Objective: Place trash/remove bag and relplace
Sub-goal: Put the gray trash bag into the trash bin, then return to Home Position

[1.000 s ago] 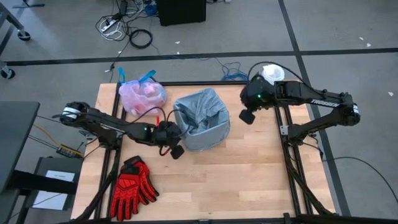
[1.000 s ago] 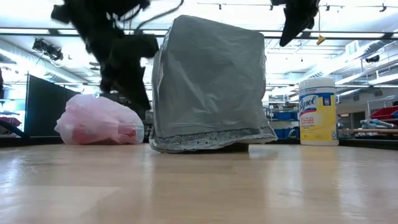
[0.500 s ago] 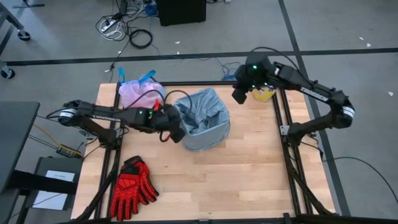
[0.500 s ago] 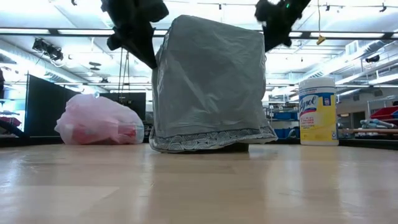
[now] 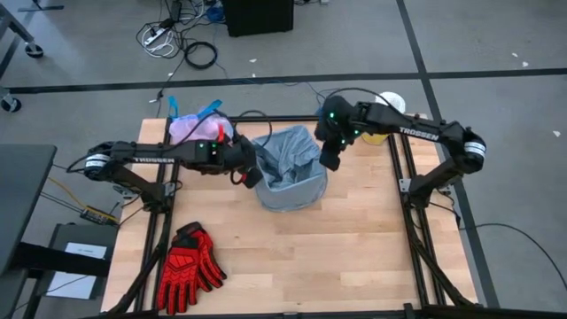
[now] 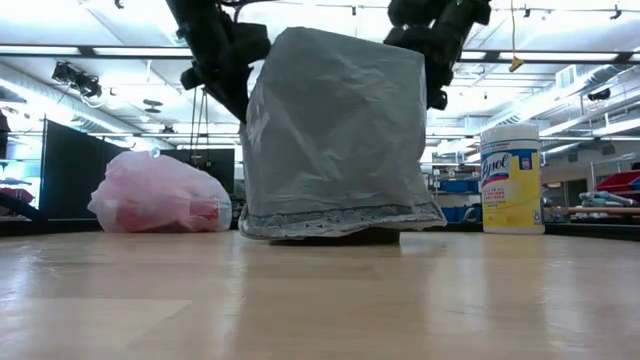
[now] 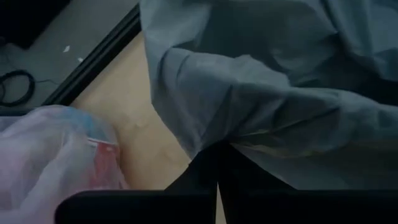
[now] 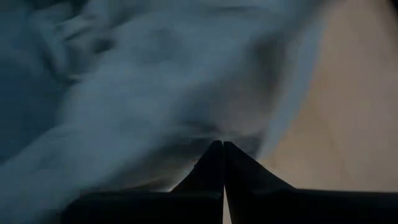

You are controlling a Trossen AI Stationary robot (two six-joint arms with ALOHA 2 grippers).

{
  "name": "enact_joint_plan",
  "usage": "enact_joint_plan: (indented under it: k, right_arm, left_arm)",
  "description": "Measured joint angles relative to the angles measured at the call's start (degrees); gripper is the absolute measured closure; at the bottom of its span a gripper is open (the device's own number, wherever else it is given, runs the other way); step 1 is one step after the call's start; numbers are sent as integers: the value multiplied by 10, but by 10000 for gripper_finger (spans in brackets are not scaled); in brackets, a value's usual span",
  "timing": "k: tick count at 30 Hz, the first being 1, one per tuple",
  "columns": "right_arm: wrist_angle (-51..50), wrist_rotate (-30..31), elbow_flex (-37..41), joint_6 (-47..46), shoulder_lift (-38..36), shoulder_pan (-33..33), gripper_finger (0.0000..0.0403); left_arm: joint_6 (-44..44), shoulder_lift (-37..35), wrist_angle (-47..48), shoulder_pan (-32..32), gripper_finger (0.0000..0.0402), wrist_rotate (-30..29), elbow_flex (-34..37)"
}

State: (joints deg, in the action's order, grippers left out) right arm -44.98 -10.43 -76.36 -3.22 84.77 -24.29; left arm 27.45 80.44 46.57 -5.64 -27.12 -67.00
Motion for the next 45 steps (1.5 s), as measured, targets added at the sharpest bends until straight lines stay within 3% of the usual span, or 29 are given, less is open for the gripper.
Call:
enact_joint_plan:
  k: [15, 19, 22, 29, 35, 45]
  right_arm:
    - [-16, -14, 0, -56, -33, 158, 403]
    - [-34, 28, 0, -62, -33, 182, 403]
    - [-56, 65, 0, -58, -36, 175, 403]
    - [-81, 60, 0, -47, -36, 155, 403]
    - [-92, 63, 0, -56, -59, 153, 403]
    - [-104, 63, 0, -71, -131, 131, 403]
  left_arm:
    - [-104, 0, -66, -46, 390, 23, 1]
    - [-90, 0, -66, -44, 390, 48, 1]
    - [-75, 0, -65, -31, 390, 76, 1]
    - [-43, 1, -58, 6, 390, 86, 1]
    - [-2, 0, -13, 17, 390, 56, 1]
    - [-17, -38, -4, 15, 390, 36, 1]
